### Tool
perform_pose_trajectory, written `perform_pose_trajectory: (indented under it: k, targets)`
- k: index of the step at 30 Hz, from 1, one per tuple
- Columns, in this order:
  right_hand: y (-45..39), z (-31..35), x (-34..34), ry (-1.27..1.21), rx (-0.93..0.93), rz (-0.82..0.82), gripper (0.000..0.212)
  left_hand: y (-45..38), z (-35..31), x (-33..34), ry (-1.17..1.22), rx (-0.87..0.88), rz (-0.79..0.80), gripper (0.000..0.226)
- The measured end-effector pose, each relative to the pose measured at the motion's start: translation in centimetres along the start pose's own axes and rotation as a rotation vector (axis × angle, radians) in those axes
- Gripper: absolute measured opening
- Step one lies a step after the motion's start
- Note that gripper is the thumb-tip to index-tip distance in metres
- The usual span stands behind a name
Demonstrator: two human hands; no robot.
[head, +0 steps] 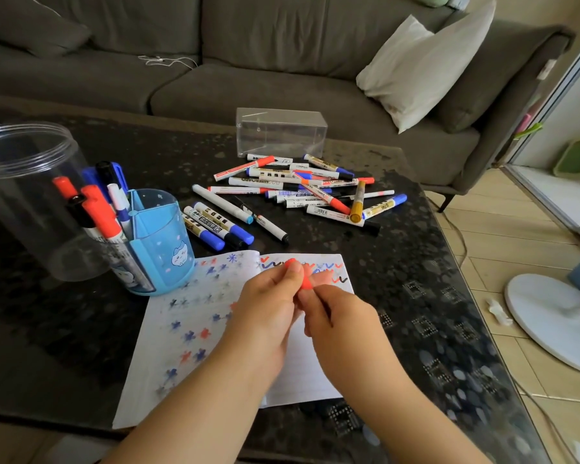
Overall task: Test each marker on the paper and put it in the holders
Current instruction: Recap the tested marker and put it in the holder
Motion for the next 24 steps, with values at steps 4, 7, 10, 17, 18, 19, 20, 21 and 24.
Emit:
perform_pose_trajectory:
  k: [4, 7, 10, 17, 18, 19, 20, 21, 24]
  targets:
    - [0.0, -1.0, 1.6, -0.482, 0.214, 0.186, 0.036, 0.4, -0.7, 0.9, 0.090, -0.008, 0.125, 0.027]
    - [0.9, -0.2, 2.9, -1.094, 0.406, 0.389, 0.030, 2.1, -1.6, 3.1, 0.170, -0.023, 0.367, 0.034]
    - [1.6, 0.9, 3.6, -1.248, 0.447, 0.503, 0.029, 2.8, -2.2, 3.1, 0.167, 0.011, 0.403, 0.031]
    - [-0.1, 0.8, 1.5, -0.358, 0.089, 0.174, 0.040, 1.8, -1.6, 0.7, 0.093, 0.015, 0.125, 0.027]
    - [-0.2, 1.1, 1.0, -0.230, 0.031, 0.119, 0.041, 1.6, -1.1, 0.6, 0.090, -0.009, 0.085, 0.027]
    - [-0.2, 1.3, 0.7, -0.126, -0.013, 0.080, 0.039, 1.2, -0.6, 0.3, 0.098, -0.027, 0.046, 0.026]
    - [-0.1, 1.5, 0.7, -0.004, -0.052, 0.057, 0.036, 0.9, -0.4, -0.1, 0.105, -0.036, 0.006, 0.028]
    - [0.0, 1.8, 0.8, 0.129, -0.089, 0.046, 0.034, 0.6, -0.4, -0.7, 0.103, -0.038, -0.046, 0.031]
    - [0.5, 1.7, 1.1, 0.254, -0.130, 0.056, 0.040, -0.1, -1.8, -3.1, 0.099, -0.008, -0.158, 0.036]
Point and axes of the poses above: each hand's wrist, its own y-axis away from the middle knuckle, its own x-axis out of the palm, z = x × y, the point moved 10 cm from there along -y, towards the middle knuckle, and after that the axes turned 5 degrees about -y, right-handed, at the moved point
